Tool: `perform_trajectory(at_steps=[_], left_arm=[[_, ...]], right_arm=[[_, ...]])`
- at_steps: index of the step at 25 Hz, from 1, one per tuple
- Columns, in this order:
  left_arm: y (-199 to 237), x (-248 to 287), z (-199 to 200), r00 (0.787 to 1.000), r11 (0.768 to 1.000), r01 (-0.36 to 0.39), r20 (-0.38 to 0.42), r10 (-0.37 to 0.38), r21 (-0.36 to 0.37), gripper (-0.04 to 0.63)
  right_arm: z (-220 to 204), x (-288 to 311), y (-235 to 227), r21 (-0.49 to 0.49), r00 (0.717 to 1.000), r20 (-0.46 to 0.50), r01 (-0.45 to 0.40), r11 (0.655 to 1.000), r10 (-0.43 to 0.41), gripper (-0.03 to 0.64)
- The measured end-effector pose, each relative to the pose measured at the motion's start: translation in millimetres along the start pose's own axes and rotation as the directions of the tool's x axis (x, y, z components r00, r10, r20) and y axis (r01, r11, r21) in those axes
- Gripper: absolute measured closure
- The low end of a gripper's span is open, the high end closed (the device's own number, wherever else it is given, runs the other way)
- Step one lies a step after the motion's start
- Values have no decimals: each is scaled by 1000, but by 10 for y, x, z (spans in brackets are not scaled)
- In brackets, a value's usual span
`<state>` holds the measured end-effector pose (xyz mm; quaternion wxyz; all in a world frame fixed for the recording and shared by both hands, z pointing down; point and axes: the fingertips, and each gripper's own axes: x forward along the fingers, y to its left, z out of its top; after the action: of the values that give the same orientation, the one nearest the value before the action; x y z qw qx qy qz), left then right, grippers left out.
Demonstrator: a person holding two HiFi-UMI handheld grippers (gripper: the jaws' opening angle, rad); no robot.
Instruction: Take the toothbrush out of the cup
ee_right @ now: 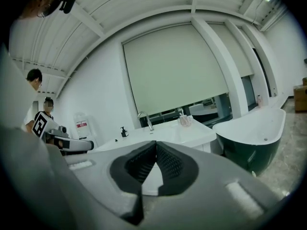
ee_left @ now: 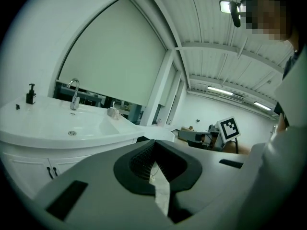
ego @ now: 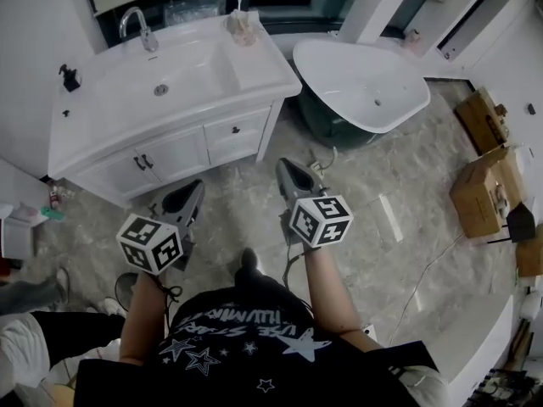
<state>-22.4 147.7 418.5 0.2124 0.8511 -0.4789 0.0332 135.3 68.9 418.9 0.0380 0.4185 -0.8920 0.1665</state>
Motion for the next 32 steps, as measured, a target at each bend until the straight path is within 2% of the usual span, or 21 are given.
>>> perform_trajectory(at_steps=[10,20,25,32], left_arm=[[0,697,232,999,999,-44,24,43,13,588],[-2,975,277,998,998,-61,6,61,20,588],[152,1074,304,998,998,-59,4,59,9,588],[630,1345,430,999,999,-39,8,39,-17,588]], right_arm=[[182,218,-578,-19,998,-15,-65,998,65,617],[219,228,-903,24,998,-6,-60,998,60,617],[165,413,-911,34,997,-31,-64,997,65,617],[241,890,-1035,17,998,-52,-35,999,36,617]])
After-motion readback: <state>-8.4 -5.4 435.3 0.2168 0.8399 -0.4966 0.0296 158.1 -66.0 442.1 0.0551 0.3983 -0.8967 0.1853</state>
